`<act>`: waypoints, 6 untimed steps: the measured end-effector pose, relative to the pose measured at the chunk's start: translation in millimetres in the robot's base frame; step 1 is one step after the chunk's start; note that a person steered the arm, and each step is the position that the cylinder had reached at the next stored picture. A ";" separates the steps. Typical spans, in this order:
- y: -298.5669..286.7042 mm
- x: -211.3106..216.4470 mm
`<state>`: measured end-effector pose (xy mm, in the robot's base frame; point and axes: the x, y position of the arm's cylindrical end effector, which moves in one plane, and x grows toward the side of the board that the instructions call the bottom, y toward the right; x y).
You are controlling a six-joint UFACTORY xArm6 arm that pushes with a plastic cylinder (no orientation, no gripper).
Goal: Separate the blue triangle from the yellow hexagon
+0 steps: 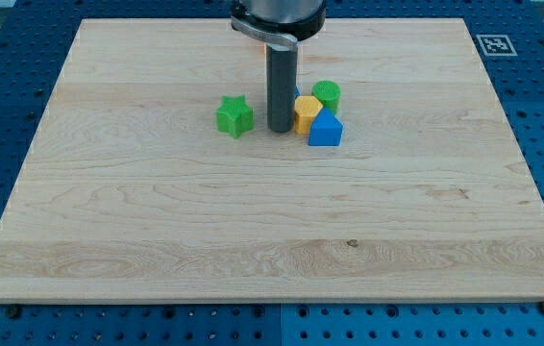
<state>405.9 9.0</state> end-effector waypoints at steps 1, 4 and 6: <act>10.5 -7.7; 81.2 32.3; 95.3 10.2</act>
